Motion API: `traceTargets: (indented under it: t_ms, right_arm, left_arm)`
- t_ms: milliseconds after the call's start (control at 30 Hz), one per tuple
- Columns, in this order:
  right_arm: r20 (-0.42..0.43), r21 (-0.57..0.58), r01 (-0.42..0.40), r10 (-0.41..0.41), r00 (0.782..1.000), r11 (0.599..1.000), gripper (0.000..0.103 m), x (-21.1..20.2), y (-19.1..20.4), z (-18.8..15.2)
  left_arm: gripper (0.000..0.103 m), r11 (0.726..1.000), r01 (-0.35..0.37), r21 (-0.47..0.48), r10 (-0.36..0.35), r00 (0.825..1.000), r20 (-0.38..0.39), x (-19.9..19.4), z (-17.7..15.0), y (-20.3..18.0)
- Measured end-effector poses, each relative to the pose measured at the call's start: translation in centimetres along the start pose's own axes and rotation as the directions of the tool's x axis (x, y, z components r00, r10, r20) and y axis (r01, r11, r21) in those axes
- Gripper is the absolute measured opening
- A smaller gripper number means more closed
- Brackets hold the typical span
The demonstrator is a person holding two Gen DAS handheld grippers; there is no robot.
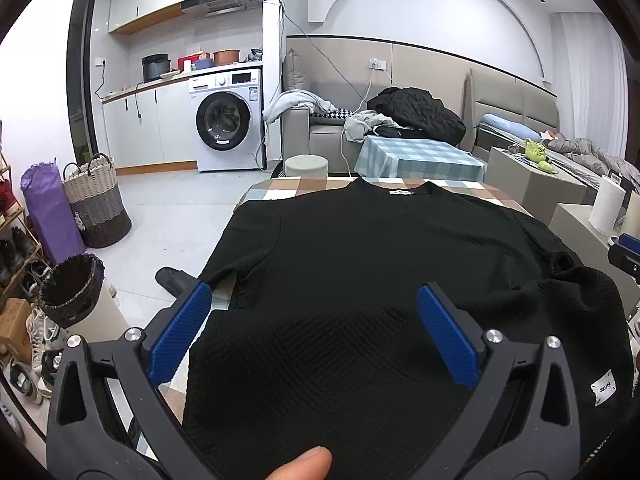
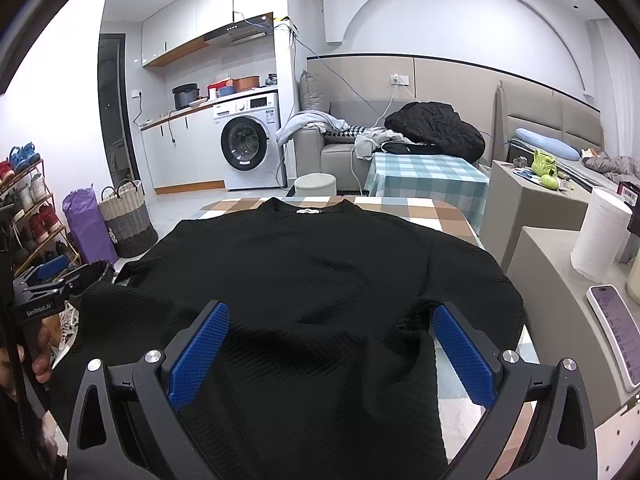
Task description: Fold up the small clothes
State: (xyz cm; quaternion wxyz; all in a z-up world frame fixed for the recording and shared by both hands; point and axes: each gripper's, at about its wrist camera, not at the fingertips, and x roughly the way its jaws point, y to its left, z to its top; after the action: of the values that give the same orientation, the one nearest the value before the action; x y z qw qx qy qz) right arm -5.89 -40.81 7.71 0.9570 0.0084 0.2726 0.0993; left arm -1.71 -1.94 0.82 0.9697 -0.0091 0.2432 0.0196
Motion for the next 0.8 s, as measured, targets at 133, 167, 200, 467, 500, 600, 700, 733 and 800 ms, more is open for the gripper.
traceTargets:
  t_ms: [133, 167, 200, 467, 500, 600, 700, 733, 800]
  right_arm:
    - [-0.012, -0.006, -0.009, 0.009, 1.000, 1.000, 0.103, 0.2, 0.0, -0.1]
    - [-0.015, -0.010, -0.011, 0.011, 1.000, 1.000, 0.103, 0.2, 0.1, -0.1]
    - [-0.015, -0.012, -0.011, 0.011, 1.000, 1.000, 0.103, 0.3, 0.0, -0.1]
    - [-0.025, -0.025, 0.042, -0.043, 0.999, 0.999, 0.103, 1.1, -0.4, -0.3]
    - [-0.026, -0.026, 0.045, -0.045, 0.999, 0.999, 0.103, 1.3, -0.4, -0.2]
    - [-0.020, -0.026, 0.034, -0.035, 0.999, 0.999, 0.103, 1.5, -0.6, -0.2]
    - [-0.024, -0.033, 0.026, -0.027, 0.999, 0.999, 0.103, 1.9, -0.7, -0.3]
    - [-0.026, -0.033, 0.028, -0.029, 0.999, 0.999, 0.103, 2.1, -0.7, -0.3]
    - [-0.033, -0.028, 0.028, -0.029, 0.999, 0.999, 0.103, 2.3, -0.7, -0.4]
  left_arm:
    - [0.102, 1.000, 0.009, 0.002, -0.009, 1.000, 0.013, 0.0, -0.1, -0.1]
    - [0.102, 1.000, 0.009, 0.003, -0.009, 1.000, 0.013, 0.0, -0.1, -0.1]
    - [0.102, 1.000, 0.004, 0.005, -0.004, 1.000, 0.011, 0.0, -0.2, -0.1]
    - [0.102, 0.999, -0.048, 0.008, 0.048, 0.999, 0.006, 0.2, -0.1, 1.3]
    - [0.102, 0.999, -0.051, -0.003, 0.051, 0.999, -0.007, 0.4, 0.0, 1.7]
    - [0.102, 0.998, -0.054, -0.022, 0.053, 0.998, -0.039, 1.0, -0.3, 2.5]
    - [0.102, 0.998, -0.060, -0.036, 0.058, 0.996, -0.061, 1.7, -0.6, 3.0]
    - [0.102, 0.998, -0.057, -0.042, 0.054, 0.997, -0.063, 1.8, -0.6, 3.2]
    - [0.102, 0.997, -0.052, -0.053, 0.049, 0.997, -0.061, 2.0, -0.7, 3.5]
